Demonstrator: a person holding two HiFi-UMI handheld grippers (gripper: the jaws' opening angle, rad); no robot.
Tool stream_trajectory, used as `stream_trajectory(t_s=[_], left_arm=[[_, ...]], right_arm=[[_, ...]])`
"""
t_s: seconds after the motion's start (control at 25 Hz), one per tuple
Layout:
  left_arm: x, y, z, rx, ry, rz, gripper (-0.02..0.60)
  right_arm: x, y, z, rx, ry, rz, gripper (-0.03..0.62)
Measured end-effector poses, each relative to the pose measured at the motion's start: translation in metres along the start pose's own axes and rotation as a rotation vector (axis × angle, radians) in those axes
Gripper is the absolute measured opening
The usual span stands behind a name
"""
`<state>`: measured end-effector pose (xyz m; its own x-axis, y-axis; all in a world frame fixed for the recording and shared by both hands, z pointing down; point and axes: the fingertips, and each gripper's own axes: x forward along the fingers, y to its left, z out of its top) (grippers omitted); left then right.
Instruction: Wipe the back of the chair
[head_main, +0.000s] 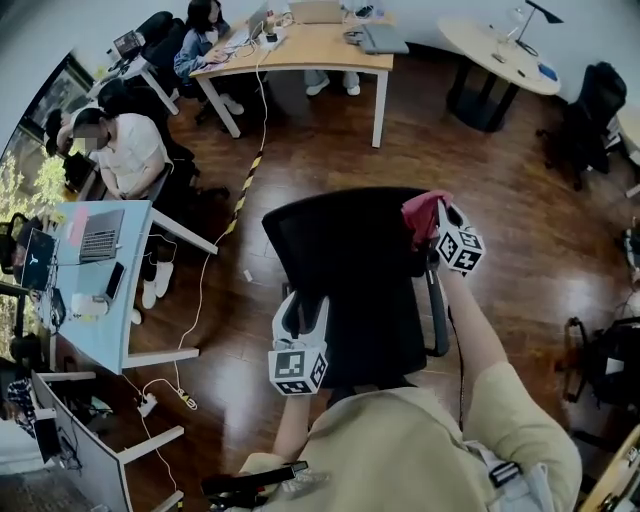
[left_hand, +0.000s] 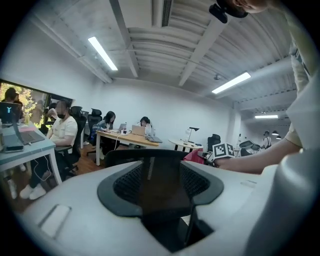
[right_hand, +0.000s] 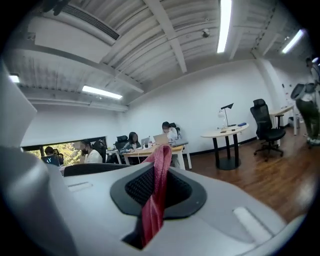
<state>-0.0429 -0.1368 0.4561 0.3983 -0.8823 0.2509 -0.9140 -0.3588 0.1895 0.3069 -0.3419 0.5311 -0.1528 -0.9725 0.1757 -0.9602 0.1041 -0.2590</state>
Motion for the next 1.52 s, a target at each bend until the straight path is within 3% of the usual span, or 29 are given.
stream_trajectory(t_s=[0.08, 0.12, 0.28, 0.36, 0.48, 0.6, 0.72, 0.84, 1.12, 1.2, 1.28, 1.36, 1.44, 1.52], left_arm=[[0.000, -0.006, 0.003, -0.002, -0.003, -0.002, 0.215], [-0.002, -0.006, 0.004, -0.004, -0.005, 0.004, 0.215], [-0.019, 0.012, 0.004, -0.020, -0.012, 0.065, 0.215], [-0.033, 0.028, 0.002, -0.027, -0.010, 0.110, 0.215], [-0.051, 0.049, -0.004, -0.044, -0.003, 0.178, 0.215], [-0.068, 0.062, -0.013, -0.055, 0.015, 0.228, 0.215], [-0.071, 0.068, -0.015, -0.053, 0.020, 0.243, 0.215], [-0.061, 0.064, -0.016, -0.045, 0.023, 0.211, 0.215], [-0.013, 0.024, -0.006, -0.018, 0.011, 0.054, 0.215], [-0.005, 0.010, -0.005, -0.013, 0.013, 0.020, 0.215], [-0.002, 0.001, -0.006, -0.013, 0.016, 0.001, 0.215], [-0.005, -0.004, -0.007, -0.017, 0.019, -0.002, 0.215], [-0.009, -0.005, -0.008, -0.024, 0.019, 0.010, 0.215], [-0.017, 0.001, -0.008, -0.032, 0.015, 0.035, 0.215]], right_arm=[[-0.003, 0.014, -0.005, -0.006, 0.025, 0.051, 0.026], [-0.003, 0.037, -0.012, -0.017, 0.044, 0.118, 0.026], [-0.002, 0.208, -0.059, -0.083, 0.121, 0.528, 0.028], [0.003, 0.293, -0.080, -0.063, 0.138, 0.680, 0.028], [0.022, 0.389, -0.106, -0.042, 0.164, 0.786, 0.028], [0.044, 0.434, -0.124, 0.003, 0.189, 0.775, 0.028], [0.063, 0.413, -0.120, 0.059, 0.179, 0.690, 0.028], [0.066, 0.345, -0.109, 0.087, 0.147, 0.582, 0.028], [0.030, 0.074, -0.063, 0.146, 0.043, 0.131, 0.028], [0.014, 0.012, -0.050, 0.130, 0.031, 0.039, 0.028], [0.006, -0.009, -0.043, 0.063, 0.049, 0.035, 0.026], [0.004, 0.003, -0.045, 0.032, 0.070, 0.069, 0.026], [0.007, 0.046, -0.059, 0.034, 0.103, 0.169, 0.026], [0.010, 0.118, -0.084, 0.030, 0.155, 0.327, 0.028]])
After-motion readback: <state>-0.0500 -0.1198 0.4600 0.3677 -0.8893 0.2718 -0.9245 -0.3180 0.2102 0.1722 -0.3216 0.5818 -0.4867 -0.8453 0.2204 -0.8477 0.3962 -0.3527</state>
